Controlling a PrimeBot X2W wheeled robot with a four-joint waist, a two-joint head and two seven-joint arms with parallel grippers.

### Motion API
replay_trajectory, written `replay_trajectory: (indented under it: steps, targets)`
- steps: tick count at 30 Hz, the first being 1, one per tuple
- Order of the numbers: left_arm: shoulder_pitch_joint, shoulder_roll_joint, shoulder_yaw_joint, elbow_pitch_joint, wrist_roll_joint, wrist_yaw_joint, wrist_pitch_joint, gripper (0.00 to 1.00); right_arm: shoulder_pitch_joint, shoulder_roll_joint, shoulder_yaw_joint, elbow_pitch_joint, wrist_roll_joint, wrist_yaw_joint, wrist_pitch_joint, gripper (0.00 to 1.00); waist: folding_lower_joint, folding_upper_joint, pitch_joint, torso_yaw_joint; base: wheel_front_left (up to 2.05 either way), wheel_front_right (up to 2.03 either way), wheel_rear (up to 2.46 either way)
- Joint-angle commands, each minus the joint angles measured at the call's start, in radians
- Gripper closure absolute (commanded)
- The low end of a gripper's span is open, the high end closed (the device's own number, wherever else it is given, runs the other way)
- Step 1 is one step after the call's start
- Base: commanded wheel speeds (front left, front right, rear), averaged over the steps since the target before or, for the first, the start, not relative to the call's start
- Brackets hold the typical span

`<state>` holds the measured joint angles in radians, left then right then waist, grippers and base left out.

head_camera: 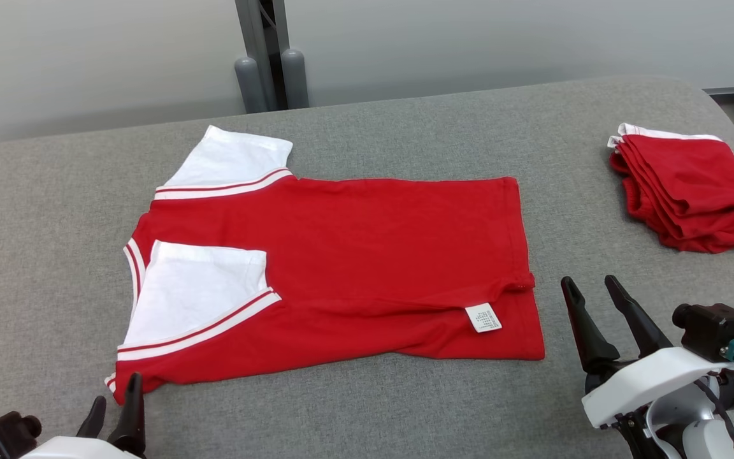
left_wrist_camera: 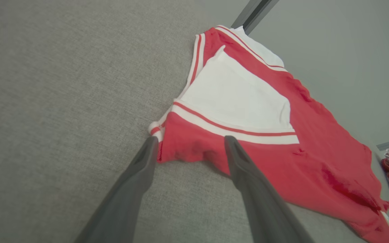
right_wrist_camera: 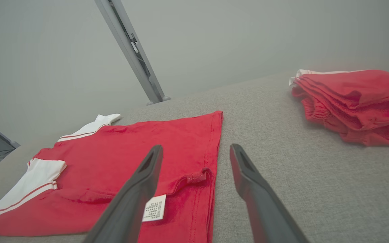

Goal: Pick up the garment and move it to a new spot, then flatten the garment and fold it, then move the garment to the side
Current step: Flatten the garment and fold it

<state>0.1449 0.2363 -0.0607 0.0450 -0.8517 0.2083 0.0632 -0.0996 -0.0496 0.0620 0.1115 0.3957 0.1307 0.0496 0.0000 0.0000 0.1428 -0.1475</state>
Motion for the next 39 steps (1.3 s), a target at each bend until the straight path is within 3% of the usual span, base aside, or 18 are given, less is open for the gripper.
replay_trajectory:
  steps: [1, 8, 18, 19, 21, 22, 31, 39]
  targets:
    - [0.007, 0.003, 0.014, -0.017, -0.018, 0.011, 0.013, 0.0, 0.004, -0.004, 0.0, -0.004, 0.007, 0.0, -0.004, 0.0, 0.0, 0.0, 0.004, 0.0, 0.0, 0.0, 0.0]
    - [0.009, -0.048, 0.049, -0.016, -0.122, 0.029, 0.062, 0.0, -0.015, -0.004, 0.014, 0.0, 0.021, 0.0, -0.016, 0.0, 0.0, 0.0, 0.018, -0.008, 0.0, 0.0, 0.0]
    - [-0.088, -0.086, 0.1, 0.146, -0.204, -0.017, 0.038, 0.0, -0.026, -0.004, 0.018, 0.004, 0.018, 0.0, -0.009, 0.0, 0.0, 0.0, 0.034, -0.037, 0.0, 0.0, 0.0]
    - [-0.098, -0.089, 0.102, 0.166, -0.209, -0.024, 0.034, 0.17, -0.025, -0.004, 0.017, 0.004, 0.018, 0.0, -0.007, 0.0, 0.0, 0.0, 0.035, -0.04, 0.0, 0.0, 0.0]
    - [-0.13, -0.09, 0.109, 0.213, -0.21, -0.05, 0.009, 0.92, -0.021, -0.004, 0.012, 0.007, 0.023, 0.0, -0.002, 0.0, 0.0, 0.0, 0.039, -0.047, 0.0, 0.0, 0.0]
    - [-0.139, -0.09, 0.11, 0.224, -0.208, -0.061, -0.001, 1.0, -0.019, -0.004, 0.009, 0.008, 0.025, 0.0, -0.001, 0.0, 0.0, 0.0, 0.039, -0.048, 0.0, 0.0, 0.0]
    - [-0.152, -0.072, 0.111, 0.213, -0.174, -0.129, -0.082, 1.0, 0.033, -0.004, 0.009, 0.06, 0.11, 0.0, 0.052, 0.0, 0.0, 0.0, 0.037, -0.036, 0.0, 0.0, 0.0]
    - [-0.121, -0.07, 0.086, 0.12, -0.152, -0.116, -0.074, 1.0, 0.029, -0.004, 0.065, 0.169, 0.214, 0.0, 0.083, 0.0, 0.0, 0.0, 0.034, 0.0, 0.0, 0.0, 0.0]
